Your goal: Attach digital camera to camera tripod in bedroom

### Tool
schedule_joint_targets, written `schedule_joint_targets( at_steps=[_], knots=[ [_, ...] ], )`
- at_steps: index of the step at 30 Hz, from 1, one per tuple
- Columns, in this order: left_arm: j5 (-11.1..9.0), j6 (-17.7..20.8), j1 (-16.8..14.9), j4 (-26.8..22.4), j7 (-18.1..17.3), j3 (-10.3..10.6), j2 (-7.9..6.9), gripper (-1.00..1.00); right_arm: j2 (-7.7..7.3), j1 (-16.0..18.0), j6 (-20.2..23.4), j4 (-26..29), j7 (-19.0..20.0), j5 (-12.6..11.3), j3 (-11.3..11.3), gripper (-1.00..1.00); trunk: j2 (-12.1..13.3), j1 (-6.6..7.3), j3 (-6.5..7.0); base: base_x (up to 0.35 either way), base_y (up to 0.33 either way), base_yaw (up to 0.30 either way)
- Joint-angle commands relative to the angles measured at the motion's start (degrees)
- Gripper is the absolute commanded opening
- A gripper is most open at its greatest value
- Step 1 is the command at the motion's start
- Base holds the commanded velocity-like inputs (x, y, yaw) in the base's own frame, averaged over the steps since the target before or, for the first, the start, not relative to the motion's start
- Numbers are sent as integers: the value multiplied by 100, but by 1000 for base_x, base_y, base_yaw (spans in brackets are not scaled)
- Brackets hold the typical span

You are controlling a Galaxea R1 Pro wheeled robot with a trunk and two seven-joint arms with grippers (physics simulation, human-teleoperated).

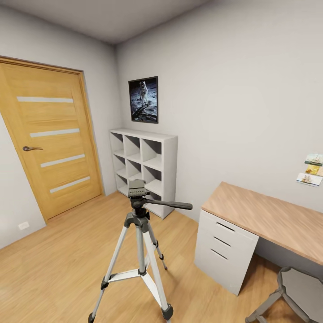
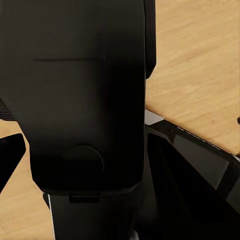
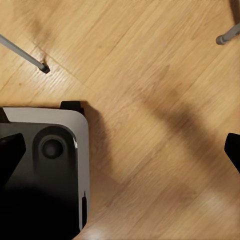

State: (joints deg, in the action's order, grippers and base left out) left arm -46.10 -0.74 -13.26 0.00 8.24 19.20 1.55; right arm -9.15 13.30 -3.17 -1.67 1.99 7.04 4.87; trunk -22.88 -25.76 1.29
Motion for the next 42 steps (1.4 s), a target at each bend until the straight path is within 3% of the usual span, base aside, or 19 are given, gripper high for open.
schedule_joint_targets(
  at_steps=[1, 19, 42],
  knots=[
    [-32, -5, -1, 0, 20, 50, 2, -100, 0, 5, -30, -18, 13, 59, 50, 100, -4, -2, -2, 0, 0, 0],
    [-36, -5, -1, 0, 20, 48, -5, -100, 2, 5, -26, -18, 12, 64, 49, 100, -4, -2, -2, 0, 0, 188],
    [-35, -5, -1, 0, 20, 51, 4, -100, 0, 5, -26, -18, 12, 67, 46, 100, -4, -2, -2, -64, 0, 18]
  ],
)
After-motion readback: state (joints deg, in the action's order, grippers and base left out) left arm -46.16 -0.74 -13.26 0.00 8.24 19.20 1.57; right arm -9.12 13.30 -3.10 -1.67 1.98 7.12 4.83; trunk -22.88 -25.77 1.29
